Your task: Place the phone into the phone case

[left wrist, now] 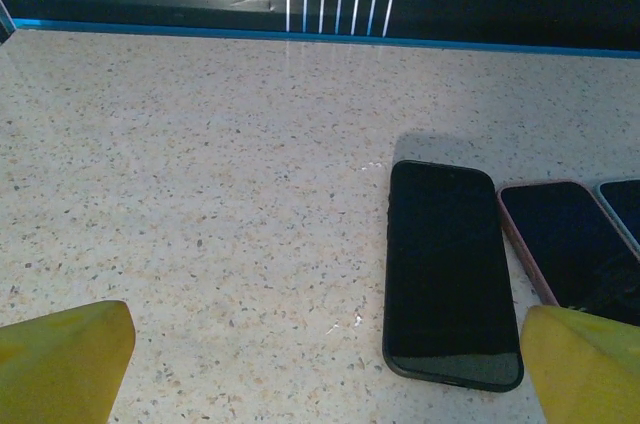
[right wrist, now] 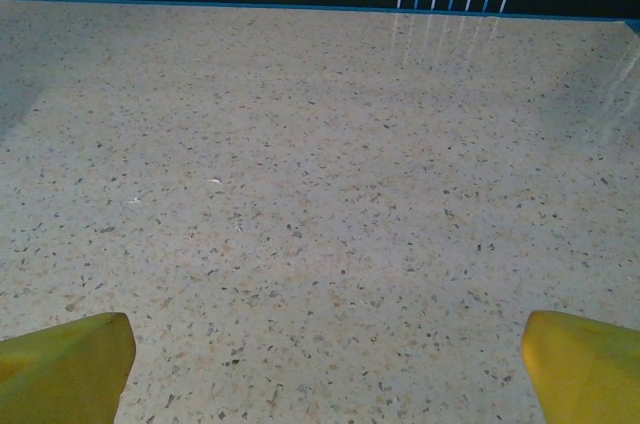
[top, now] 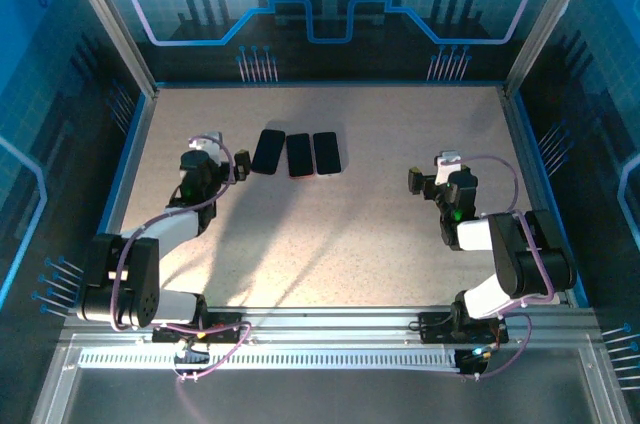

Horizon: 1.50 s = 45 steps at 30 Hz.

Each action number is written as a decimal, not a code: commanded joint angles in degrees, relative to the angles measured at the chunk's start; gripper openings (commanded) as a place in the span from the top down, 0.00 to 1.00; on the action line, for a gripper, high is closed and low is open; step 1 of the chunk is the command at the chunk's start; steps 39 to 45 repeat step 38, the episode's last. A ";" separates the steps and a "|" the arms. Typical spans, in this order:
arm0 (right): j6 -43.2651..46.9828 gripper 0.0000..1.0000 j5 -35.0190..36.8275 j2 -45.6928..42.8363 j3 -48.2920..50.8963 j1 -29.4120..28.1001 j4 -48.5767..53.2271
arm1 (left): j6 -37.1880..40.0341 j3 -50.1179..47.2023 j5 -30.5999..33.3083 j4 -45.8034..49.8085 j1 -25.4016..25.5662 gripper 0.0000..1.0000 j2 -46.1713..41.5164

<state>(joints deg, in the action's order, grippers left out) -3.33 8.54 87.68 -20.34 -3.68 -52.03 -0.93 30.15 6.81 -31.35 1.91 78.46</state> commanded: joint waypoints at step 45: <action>1.58 0.00 5.79 0.59 -0.99 -1.15 -1.83 | 1.29 -8.10 -1.36 -21.48 -1.08 0.01 10.49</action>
